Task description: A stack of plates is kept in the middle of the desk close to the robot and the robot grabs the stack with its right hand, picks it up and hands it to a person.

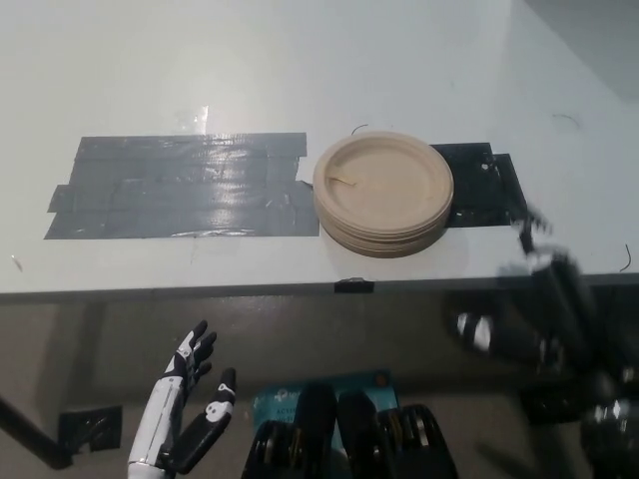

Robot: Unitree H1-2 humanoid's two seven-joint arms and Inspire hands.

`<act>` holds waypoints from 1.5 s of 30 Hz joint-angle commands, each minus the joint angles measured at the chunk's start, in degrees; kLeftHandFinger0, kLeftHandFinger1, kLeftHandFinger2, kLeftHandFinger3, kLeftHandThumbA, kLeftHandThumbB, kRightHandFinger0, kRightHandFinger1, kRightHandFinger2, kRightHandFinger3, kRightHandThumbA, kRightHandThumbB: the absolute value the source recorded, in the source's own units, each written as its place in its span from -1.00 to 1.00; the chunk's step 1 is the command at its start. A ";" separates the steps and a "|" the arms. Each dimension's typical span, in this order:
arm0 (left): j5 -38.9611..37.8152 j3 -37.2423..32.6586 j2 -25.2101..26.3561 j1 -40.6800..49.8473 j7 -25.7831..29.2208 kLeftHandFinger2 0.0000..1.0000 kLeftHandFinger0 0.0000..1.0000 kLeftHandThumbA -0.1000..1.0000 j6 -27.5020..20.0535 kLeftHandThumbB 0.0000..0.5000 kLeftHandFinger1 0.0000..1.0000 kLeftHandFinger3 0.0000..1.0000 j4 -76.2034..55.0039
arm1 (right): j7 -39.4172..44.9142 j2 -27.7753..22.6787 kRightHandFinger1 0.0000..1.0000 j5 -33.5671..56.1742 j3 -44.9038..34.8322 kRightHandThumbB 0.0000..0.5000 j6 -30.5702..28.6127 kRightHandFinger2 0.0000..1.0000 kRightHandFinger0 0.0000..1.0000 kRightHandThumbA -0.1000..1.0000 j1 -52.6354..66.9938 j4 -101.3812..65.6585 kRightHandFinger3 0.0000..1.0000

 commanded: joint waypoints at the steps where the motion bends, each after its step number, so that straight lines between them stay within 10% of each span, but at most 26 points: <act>1: -0.08 0.28 0.04 -0.42 0.07 1.00 1.00 0.33 -1.59 -1.00 1.00 1.00 -1.51 | 4.55 -3.14 1.00 -4.53 0.68 0.85 2.37 1.00 1.00 1.00 -6.79 2.20 1.00; 45: 0.43 0.44 0.41 -2.50 -0.06 1.00 1.00 0.54 -1.04 -1.00 1.00 1.00 -1.80 | 0.44 -5.86 1.00 -25.89 22.77 0.89 -1.59 1.00 1.00 0.93 -27.52 38.39 1.00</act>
